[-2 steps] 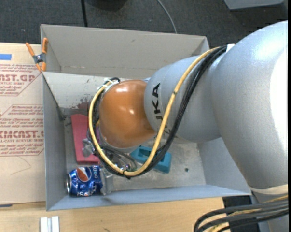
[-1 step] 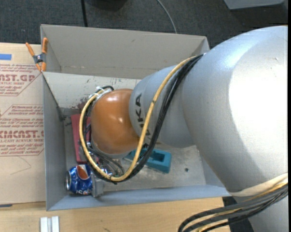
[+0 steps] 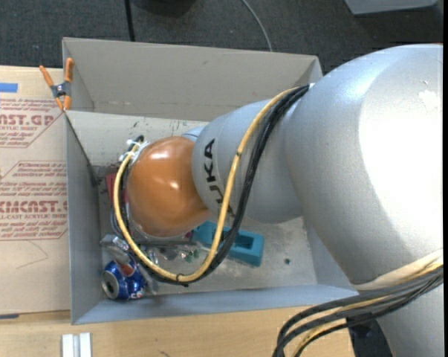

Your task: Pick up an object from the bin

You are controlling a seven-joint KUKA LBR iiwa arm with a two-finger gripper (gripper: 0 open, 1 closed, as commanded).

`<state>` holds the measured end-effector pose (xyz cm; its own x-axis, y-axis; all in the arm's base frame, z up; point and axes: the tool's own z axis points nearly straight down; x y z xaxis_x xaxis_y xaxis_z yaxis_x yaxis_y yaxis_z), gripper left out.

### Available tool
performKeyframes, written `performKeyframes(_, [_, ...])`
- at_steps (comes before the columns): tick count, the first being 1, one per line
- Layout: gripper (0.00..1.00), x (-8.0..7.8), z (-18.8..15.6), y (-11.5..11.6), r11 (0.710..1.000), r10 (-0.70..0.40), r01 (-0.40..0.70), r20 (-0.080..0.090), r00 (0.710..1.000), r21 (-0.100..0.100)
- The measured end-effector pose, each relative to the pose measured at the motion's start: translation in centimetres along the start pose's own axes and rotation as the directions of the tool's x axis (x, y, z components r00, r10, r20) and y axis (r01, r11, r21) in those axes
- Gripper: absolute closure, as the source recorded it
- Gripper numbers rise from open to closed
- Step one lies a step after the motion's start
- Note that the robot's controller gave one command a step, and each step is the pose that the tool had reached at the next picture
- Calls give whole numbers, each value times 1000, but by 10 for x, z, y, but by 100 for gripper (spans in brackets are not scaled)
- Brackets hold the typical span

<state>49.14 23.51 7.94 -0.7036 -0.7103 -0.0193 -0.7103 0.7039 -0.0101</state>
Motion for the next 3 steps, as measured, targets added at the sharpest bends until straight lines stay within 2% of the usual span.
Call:
performKeyframes(1, [100,-3,1,1,998,-63,63,3,998,1])
performKeyframes(3, [100,-1,-4,0,999,-41,41,-3,999,-1])
